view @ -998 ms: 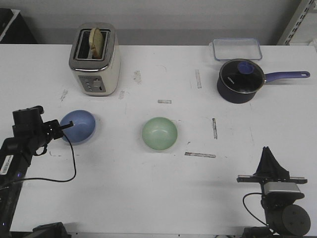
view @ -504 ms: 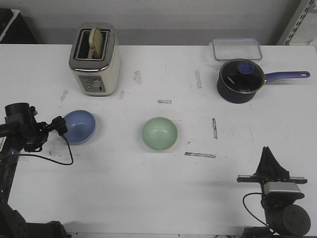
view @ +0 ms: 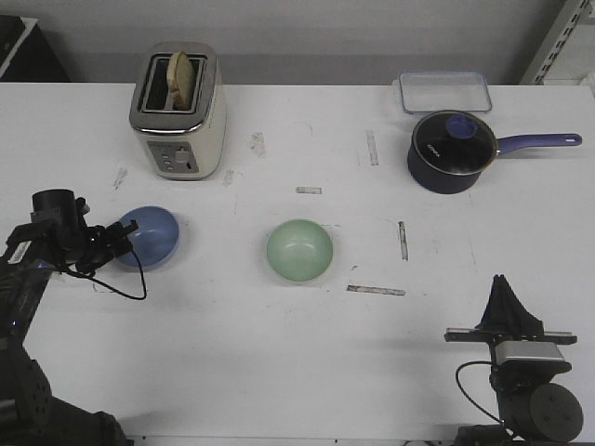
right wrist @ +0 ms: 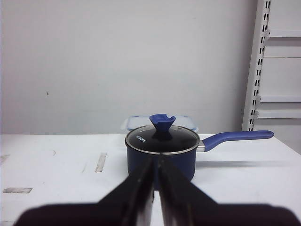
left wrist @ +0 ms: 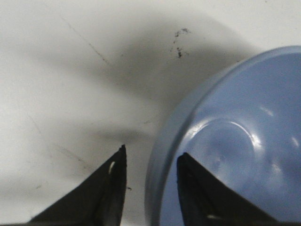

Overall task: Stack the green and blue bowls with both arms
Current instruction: 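Reach the left gripper to the rim of the light blue bowl, then lift the blue bowl with the left gripper over the green bowl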

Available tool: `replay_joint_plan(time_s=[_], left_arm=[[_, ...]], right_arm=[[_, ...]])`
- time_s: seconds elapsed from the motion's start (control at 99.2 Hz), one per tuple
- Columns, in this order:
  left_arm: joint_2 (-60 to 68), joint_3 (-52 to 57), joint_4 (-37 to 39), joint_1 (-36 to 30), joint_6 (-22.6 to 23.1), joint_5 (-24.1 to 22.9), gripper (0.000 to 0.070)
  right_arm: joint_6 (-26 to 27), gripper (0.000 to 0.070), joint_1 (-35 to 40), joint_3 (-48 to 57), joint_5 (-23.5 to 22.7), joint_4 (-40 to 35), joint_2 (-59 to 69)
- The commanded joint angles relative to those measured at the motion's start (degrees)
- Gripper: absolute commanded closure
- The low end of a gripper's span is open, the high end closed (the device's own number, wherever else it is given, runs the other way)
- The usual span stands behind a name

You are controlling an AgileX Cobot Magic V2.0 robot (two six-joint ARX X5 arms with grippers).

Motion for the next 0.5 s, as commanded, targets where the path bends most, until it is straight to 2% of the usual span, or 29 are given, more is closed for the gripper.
replay_joint_plan(time_s=[0.0,0.03,0.111,0.232,0.494], left_arm=[[0.83,1.40,0.07,-0.07,-0.17,0.04,0.0554],[0.83,1.40,0.07,-0.24,-0.20,-0.20,0.0570],[0.81,1.66,-0.35,-0.59,-0.50,-1.11,0.0700],[0.81,2.99,-1.42,-1.57,-1.81,-1.90,0.0699],[0.83,12.31,-9.57,-6.64,-3.85,-1.88,0.0699]], right_arm=[[1.01,0.0693,-0.04,0.39,0.00,0.61,-0.11],[1.01,0.0693,-0.02,0.39,0.00,0.61,-0.11],[1.01,0.0693,-0.04,0.39,0.00,0.61,-0.11],[1.01,0.0693,-0.04,0.39,0.00,0.61,-0.11],[1.01,0.0693,-0.04,0.42,0.00,0.61,-0.11]])
